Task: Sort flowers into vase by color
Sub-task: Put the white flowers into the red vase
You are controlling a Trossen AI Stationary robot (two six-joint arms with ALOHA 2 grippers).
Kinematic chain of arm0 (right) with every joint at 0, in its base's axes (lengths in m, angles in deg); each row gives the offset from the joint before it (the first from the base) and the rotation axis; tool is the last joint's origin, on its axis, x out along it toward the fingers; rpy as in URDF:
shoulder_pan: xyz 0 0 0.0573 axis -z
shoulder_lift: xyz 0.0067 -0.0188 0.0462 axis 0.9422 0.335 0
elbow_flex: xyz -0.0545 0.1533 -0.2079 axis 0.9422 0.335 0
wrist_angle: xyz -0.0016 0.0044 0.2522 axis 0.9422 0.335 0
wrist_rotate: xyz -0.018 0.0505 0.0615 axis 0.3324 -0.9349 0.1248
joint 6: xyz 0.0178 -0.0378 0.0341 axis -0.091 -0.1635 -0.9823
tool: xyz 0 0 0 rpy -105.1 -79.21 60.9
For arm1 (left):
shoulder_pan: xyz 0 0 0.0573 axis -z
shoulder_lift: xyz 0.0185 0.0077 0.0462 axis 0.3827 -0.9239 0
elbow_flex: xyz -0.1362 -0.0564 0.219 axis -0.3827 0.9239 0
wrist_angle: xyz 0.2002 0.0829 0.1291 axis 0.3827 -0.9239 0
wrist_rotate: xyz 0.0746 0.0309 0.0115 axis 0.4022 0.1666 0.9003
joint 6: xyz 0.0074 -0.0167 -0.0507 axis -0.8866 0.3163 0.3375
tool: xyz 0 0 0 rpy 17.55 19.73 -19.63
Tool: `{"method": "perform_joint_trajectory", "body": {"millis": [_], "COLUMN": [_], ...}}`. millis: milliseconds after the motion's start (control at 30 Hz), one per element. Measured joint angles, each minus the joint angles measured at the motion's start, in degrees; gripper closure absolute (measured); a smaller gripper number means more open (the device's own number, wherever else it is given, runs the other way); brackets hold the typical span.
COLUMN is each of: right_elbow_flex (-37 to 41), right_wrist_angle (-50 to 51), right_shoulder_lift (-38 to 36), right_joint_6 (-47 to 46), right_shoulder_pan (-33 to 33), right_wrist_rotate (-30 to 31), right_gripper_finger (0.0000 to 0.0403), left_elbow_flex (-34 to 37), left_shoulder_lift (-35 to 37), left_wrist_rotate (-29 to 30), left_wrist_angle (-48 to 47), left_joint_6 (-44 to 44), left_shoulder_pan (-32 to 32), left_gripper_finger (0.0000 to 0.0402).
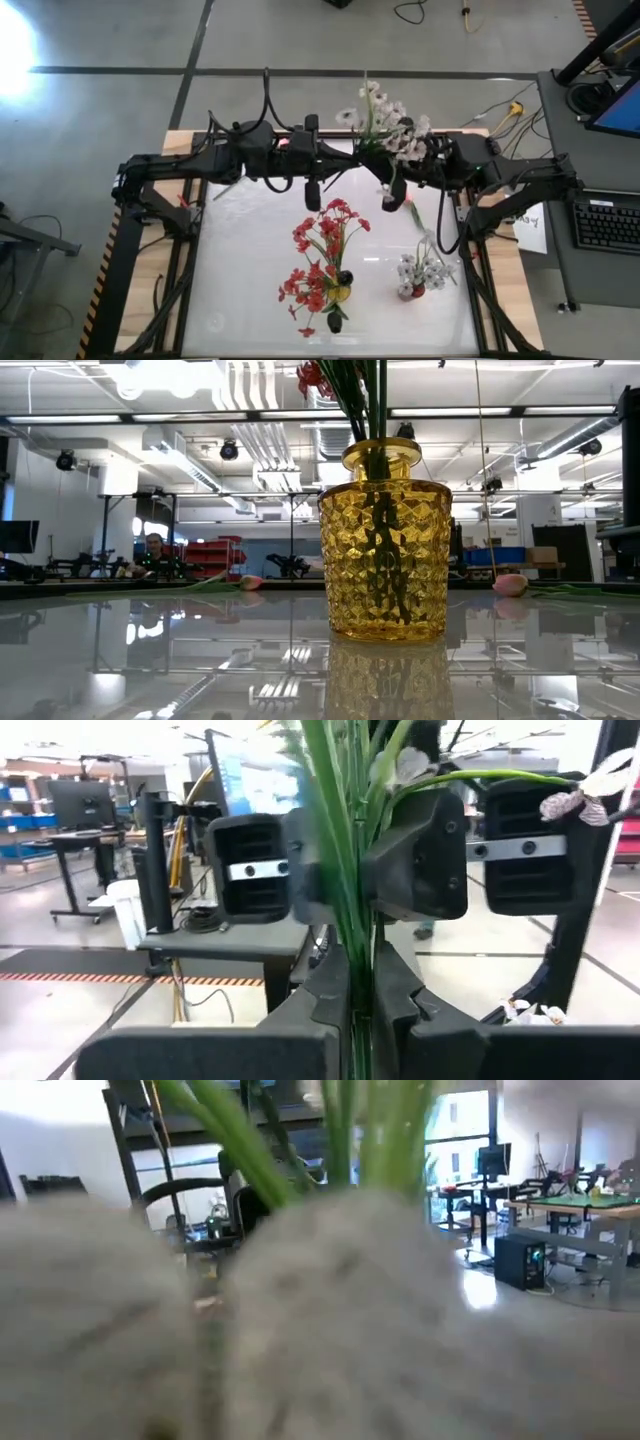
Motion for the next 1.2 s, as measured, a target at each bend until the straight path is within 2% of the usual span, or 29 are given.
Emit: {"method": "perform_joint_trajectory", "body": {"millis": [100, 333, 433, 533, 667, 1033, 1200], "right_elbow_flex": [0.0, 0.0, 0.0, 0.0, 0.0, 0.0, 0.0], "right_wrist_angle": [0.23, 0.23, 3.13, 7.66, 14.97, 35.35, 40.48], "right_shoulder_lift": [-0.02, -2.12, -4.37, -7.57, -11.81, -21.95, -27.54], "right_joint_6": [0.34, 3.23, 6.38, 6.17, 6.14, 2.46, 0.46], "right_shoulder_pan": [0.05, 0.05, 0.02, 0.0, 0.02, 0.0, -0.02], "right_wrist_rotate": [-0.81, -0.95, -4.95, -6.17, -8.48, -27.82, -32.47], "right_gripper_finger": [0.0383, 0.0388, 0.0389, 0.0389, 0.0389, 0.039, 0.039], "left_elbow_flex": [0.0, 0.0, 0.0, 0.0, 0.0, 0.0, 0.0], "left_shoulder_lift": [0.53, 4.33, 6.81, 8.77, 9.93, 5.55, 2.38], "left_wrist_rotate": [1.82, 2.57, 1.72, 1.21, 1.23, 1.45, 1.45], "left_wrist_angle": [-1.88, -6.43, -10.48, -13.03, -13.43, -9.55, -5.22], "left_joint_6": [1.09, 4.35, 4.87, 6.38, 6.44, 9.36, 12.31], "left_shoulder_pan": [0.04, 0.07, 0.16, 0.52, 1.45, 2.06, 2.46], "left_gripper_finger": [0.0383, 0.0296, 0.026, 0.0239, 0.0233, 0.024, 0.024]}}
